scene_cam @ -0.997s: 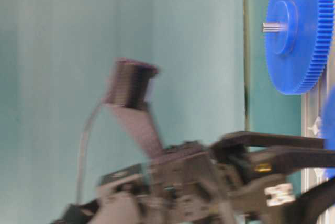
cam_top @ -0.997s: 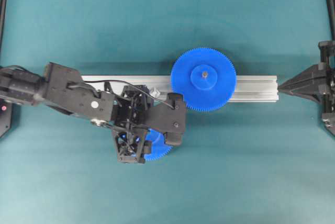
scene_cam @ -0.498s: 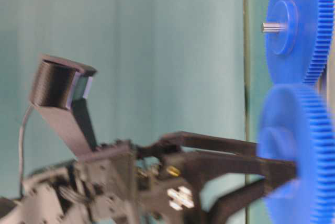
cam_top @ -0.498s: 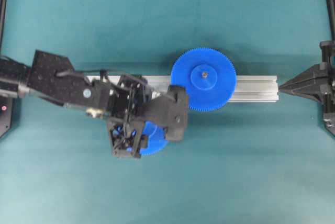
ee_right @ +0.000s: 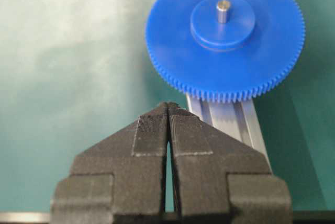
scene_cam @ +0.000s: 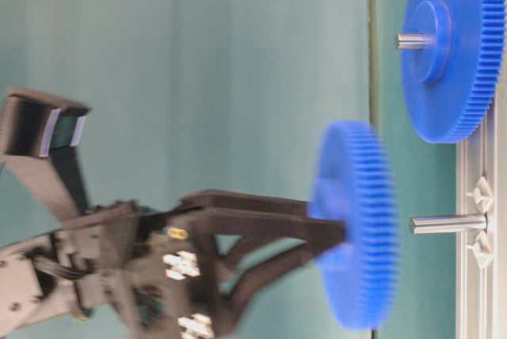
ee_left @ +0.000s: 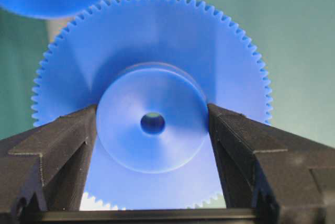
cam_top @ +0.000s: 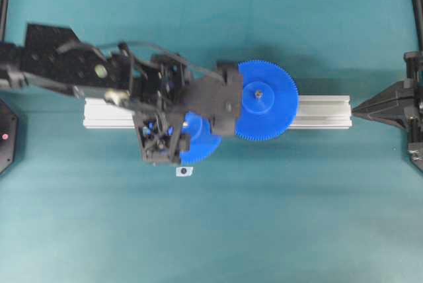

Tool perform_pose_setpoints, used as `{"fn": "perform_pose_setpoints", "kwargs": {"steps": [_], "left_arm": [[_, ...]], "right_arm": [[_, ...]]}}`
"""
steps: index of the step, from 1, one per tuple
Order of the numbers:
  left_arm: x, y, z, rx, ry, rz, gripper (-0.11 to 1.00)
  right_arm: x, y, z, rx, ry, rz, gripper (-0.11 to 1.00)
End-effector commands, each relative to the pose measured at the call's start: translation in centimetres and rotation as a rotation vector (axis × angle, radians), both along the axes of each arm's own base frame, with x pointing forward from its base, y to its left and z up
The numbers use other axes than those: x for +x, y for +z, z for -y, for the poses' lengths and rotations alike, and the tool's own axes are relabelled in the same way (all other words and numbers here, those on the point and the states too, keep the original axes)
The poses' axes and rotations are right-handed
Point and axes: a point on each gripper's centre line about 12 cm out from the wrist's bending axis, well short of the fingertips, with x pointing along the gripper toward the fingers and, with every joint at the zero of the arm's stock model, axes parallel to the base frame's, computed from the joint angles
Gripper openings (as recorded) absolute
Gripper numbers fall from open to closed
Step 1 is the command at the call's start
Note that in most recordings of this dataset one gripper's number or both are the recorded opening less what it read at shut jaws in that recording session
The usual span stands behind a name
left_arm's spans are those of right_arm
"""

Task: Insert the small gear onto the shaft.
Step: 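Lift the small gear with the left gripper and turn it upright, then carry the upright gear to the empty left shaft beside the large gear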

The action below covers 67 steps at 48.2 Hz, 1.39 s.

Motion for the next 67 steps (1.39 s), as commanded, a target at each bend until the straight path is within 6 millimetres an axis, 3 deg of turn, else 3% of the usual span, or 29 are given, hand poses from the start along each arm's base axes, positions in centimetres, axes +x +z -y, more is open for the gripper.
{"fn": "perform_pose_setpoints", "kwargs": {"steps": [1, 17, 40, 50, 67], "left_arm": [[-0.4, 4.1, -0.3, 0.009, 0.005, 0.087, 0.69], [-1.2, 6.2, -1.9, 0.041, -0.019, 0.053, 0.69], [-1.3, 5.5, -3.3, 0.053, -0.007, 0.037, 0.69], [-0.9, 4.6, -3.3, 0.052, -0.009, 0.034, 0.69], [-1.5, 0.8, -3.5, 0.048, 0.001, 0.016, 0.69]], "right_arm": [[0.2, 0.6, 0.0, 0.011, -0.008, 0.014, 0.01], [0.2, 0.5, 0.0, 0.011, -0.008, 0.013, 0.01], [0.2, 0.4, 0.0, 0.012, -0.008, 0.011, 0.01], [0.2, 0.4, 0.0, 0.012, -0.008, 0.011, 0.01], [0.2, 0.4, 0.0, 0.012, -0.008, 0.011, 0.01]]}}
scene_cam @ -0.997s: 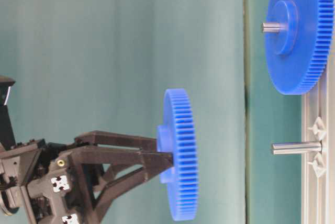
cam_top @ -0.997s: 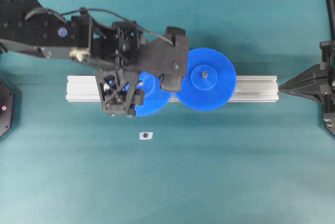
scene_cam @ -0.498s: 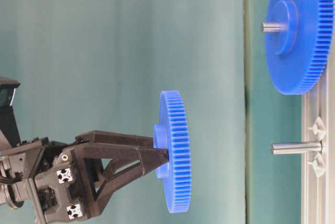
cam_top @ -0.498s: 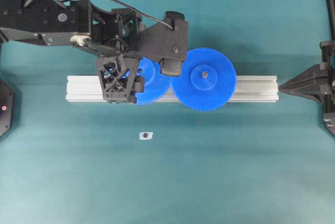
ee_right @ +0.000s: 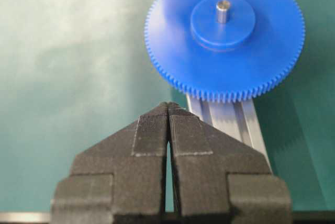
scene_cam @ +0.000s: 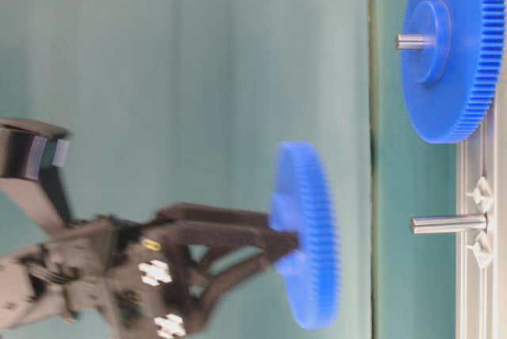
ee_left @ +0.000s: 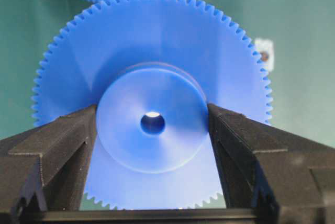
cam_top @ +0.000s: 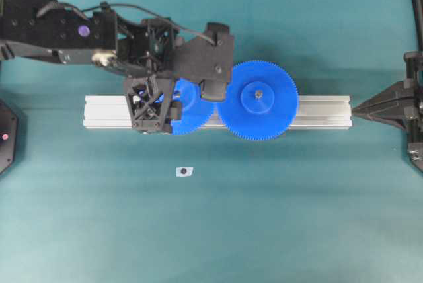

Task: Insert the small gear onto the shaft.
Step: 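Carry the upright gear to the empty left shaft beside the large gear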

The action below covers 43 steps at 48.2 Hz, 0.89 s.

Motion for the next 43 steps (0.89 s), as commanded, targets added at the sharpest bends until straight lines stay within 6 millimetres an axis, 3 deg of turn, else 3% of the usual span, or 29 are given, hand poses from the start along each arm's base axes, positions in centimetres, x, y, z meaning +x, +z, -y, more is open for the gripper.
{"fn": "perform_pose_setpoints", "kwargs": {"steps": [1, 11, 24, 43], "left_arm": [[0.1, 0.9, -0.1, 0.005, 0.005, 0.049, 0.69], [0.5, -0.2, -0.2, 0.01, 0.002, 0.113, 0.69], [0.1, -1.9, -0.2, 0.004, 0.011, 0.092, 0.69], [0.9, -3.5, -0.2, 0.003, 0.008, 0.082, 0.69]], "right_arm": [[0.2, 0.4, 0.1, 0.01, -0.009, 0.01, 0.01], [0.2, 0.4, 0.0, 0.01, -0.008, 0.01, 0.01], [0.2, 0.4, 0.1, 0.01, -0.014, 0.01, 0.01], [0.2, 0.4, 0.4, 0.01, -0.028, 0.013, 0.01]]}}
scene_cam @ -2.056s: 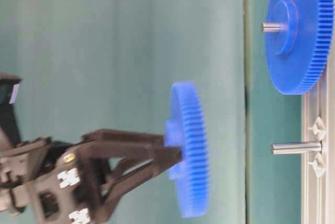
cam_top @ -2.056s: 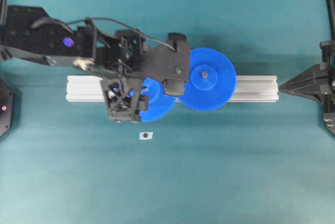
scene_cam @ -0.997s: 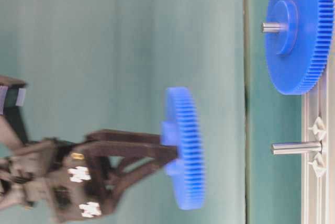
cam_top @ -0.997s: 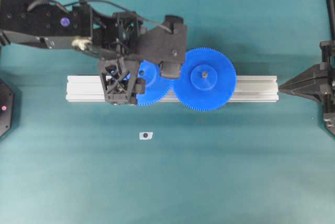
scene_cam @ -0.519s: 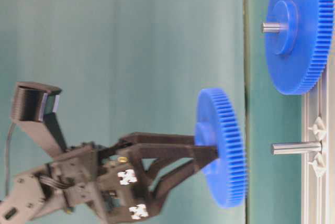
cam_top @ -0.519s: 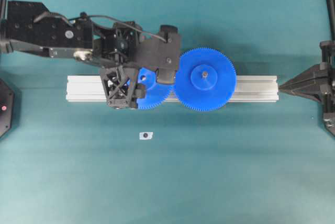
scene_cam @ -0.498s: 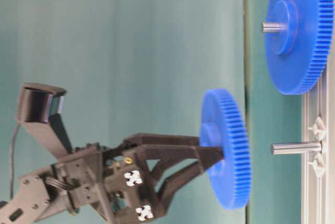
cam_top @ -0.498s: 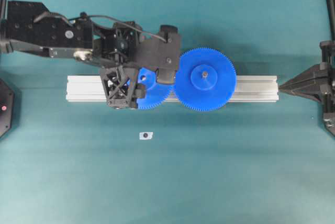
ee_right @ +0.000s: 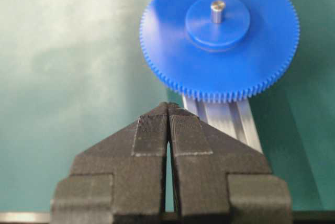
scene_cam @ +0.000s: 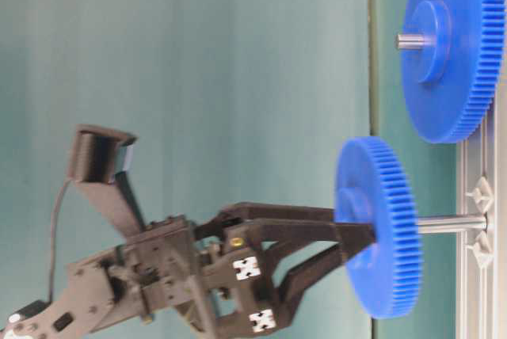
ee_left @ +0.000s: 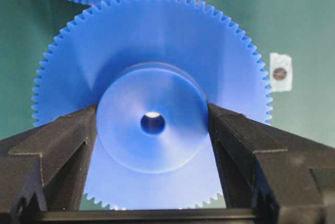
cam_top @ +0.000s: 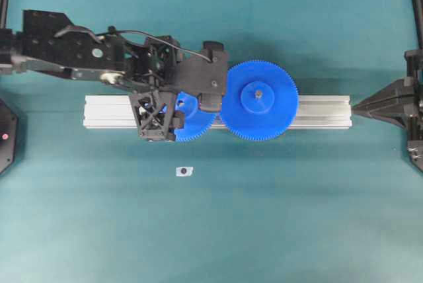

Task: Insert the small gear onto the shaft.
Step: 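Carry the upright gear to the empty left shaft beside the large gear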

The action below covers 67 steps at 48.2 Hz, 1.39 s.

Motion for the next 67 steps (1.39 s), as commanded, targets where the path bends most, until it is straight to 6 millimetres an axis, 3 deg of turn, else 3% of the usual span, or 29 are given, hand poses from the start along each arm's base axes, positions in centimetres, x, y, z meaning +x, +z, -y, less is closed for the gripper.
{"fn": "perform_pose_setpoints", "kwargs": {"steps": [1, 36, 67], "left_arm": [[0.3, 1.2, -0.1, 0.005, 0.001, 0.041, 0.69], [0.6, -2.2, 0.3, -0.008, 0.002, -0.022, 0.69], [-0.8, -0.6, -0.2, -0.002, 0.009, -0.012, 0.69]], "right_arm": [[0.2, 0.5, 0.1, 0.01, -0.011, 0.014, 0.01], [0.2, 0.4, 0.2, 0.01, -0.018, 0.011, 0.01], [0.2, 0.4, 0.3, 0.01, -0.023, 0.008, 0.01]]}}
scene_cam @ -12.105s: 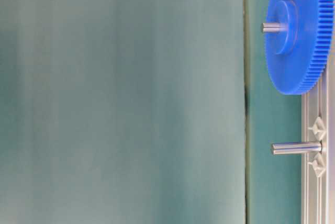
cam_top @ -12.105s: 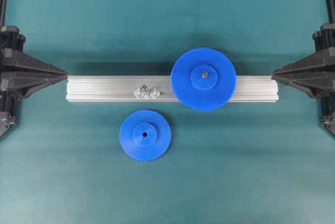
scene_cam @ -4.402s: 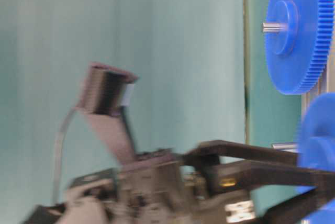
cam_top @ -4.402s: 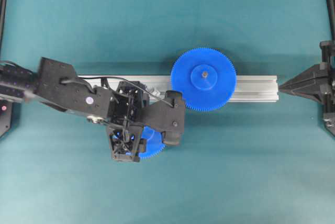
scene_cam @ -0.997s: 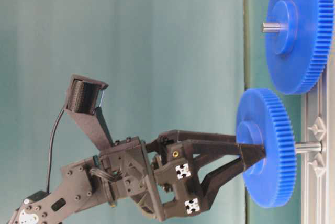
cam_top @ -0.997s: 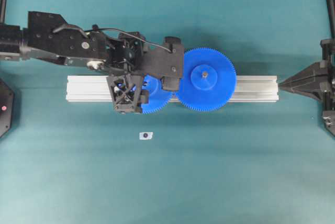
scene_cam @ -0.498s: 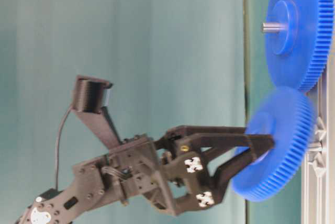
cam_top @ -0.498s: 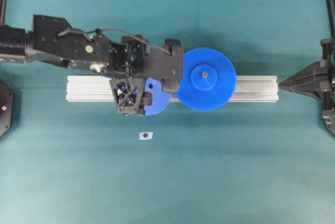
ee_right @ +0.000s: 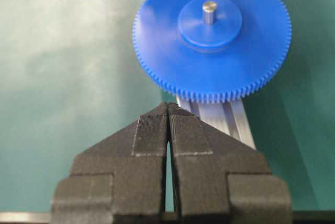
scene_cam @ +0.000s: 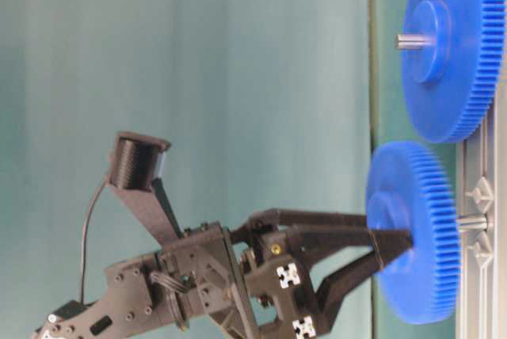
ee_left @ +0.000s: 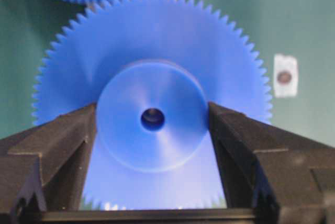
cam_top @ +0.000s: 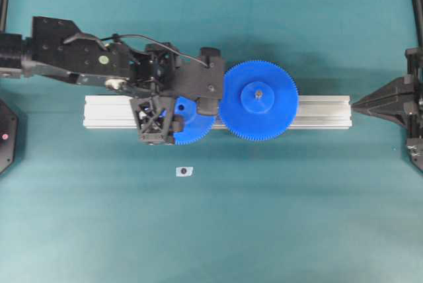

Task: Insert the small gear onto the shaft.
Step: 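Carry the upright gear to the empty left shaft beside the large gear, then push the small gear's hole onto the left shaft, meshing with large gear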

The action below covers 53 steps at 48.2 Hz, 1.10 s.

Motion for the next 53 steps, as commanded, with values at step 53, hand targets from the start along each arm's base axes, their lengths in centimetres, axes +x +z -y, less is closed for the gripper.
{"fn": "perform_pose_setpoints", "kwargs": {"steps": [53], "left_arm": [[1.3, 1.2, -2.2, 0.025, 0.008, 0.047, 0.69]], "right_arm": [[0.2, 0.4, 0.1, 0.01, -0.009, 0.01, 0.01]]}}
